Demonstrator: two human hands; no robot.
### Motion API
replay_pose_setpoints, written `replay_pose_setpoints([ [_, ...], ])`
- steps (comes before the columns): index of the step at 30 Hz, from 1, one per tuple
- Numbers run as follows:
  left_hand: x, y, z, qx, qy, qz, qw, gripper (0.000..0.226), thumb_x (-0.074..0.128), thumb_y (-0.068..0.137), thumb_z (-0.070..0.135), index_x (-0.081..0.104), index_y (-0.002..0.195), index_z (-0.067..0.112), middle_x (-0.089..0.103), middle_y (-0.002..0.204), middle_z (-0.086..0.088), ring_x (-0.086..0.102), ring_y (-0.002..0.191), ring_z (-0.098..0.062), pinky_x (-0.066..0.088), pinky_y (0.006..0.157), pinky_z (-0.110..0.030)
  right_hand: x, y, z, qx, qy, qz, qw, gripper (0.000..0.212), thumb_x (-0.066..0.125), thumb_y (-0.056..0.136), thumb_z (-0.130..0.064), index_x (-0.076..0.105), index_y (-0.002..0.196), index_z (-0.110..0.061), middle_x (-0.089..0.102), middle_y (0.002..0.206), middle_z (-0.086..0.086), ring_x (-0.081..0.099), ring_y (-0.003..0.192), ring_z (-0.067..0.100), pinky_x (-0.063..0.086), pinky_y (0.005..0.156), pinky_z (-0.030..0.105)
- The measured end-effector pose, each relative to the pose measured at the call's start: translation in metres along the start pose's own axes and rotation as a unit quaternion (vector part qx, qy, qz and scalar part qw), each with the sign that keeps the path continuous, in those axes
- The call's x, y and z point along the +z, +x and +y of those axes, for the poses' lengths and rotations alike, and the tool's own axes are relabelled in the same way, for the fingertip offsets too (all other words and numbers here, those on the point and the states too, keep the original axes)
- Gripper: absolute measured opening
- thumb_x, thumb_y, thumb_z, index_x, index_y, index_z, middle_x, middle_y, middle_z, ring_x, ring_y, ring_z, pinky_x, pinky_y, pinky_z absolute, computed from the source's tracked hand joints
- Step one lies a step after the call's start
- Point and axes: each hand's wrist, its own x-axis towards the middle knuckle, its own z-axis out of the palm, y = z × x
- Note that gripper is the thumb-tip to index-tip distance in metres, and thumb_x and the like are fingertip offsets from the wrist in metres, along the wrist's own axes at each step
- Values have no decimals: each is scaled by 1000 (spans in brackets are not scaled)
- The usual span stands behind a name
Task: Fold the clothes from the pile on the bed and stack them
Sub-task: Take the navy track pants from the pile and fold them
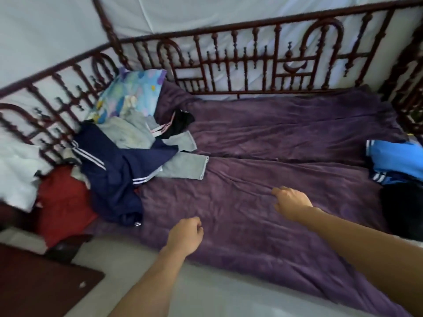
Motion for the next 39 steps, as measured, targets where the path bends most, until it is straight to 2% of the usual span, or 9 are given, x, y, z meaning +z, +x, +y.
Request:
replay_pose_setpoints([
  [6,-53,14,-121,-36,26,10,999,23,48,92,31,62,109,22,68,109,-2,61,103,-27,46,78,-32,1,51,-131,-48,11,22,999,39,46,95,-38,50,130,-20,53,132,5,56,117,29,45,88,36],
  [12,-82,59,-193,-48,5,19,999,22,50,92,30,63,105,18,69,103,-2,62,99,-26,47,76,-33,5,111,-210,-86,-1,9,996,36,45,95,-38,51,126,-20,55,128,6,57,114,31,47,86,38],
  [18,-99,119,-278,-84,-13,6,996,21,53,91,29,63,108,19,69,104,-3,61,103,-26,48,82,-34,36,202,-273,-101,1,-43,994,29,46,94,-40,53,114,-19,56,123,6,57,113,29,46,85,36],
  [22,-122,148,-348,-122,1,-12,992,24,51,92,29,62,112,19,68,109,-4,59,107,-26,44,87,-32,53,251,-330,-105,30,-98,989,34,47,93,-41,53,120,-22,57,127,6,57,116,28,47,88,35],
  [27,-141,179,-428,-141,1,-41,989,29,42,91,36,61,105,18,67,102,0,61,102,-24,44,84,-34,73,282,-411,-138,28,-162,977,39,48,92,-44,53,127,-27,54,131,3,54,120,26,45,93,34],
  [29,-140,190,-448,-143,-4,-55,988,22,48,91,31,62,103,18,67,100,-1,61,100,-25,45,84,-34,86,290,-440,-144,23,-186,972,38,48,92,-42,55,126,-27,55,132,1,53,121,25,44,93,33],
  [32,-131,216,-481,-109,-6,-84,990,18,51,91,27,62,101,17,69,99,-2,62,99,-25,46,82,-34,109,299,-479,-114,28,-214,970,33,49,90,-38,58,118,-23,60,126,3,57,116,27,48,88,36],
  [35,-119,244,-505,-59,4,-123,991,19,51,91,28,62,103,18,68,103,-1,61,101,-22,46,82,-31,148,300,-506,-52,61,-250,965,54,58,83,-36,44,133,-22,53,131,3,53,119,26,48,89,36],
  [39,-95,277,-527,20,29,-185,982,26,52,91,27,58,115,20,57,115,0,56,109,-21,45,88,-32,205,296,-537,64,59,-290,953,76,64,80,-34,27,145,-19,36,144,6,39,129,29,41,99,40],
])
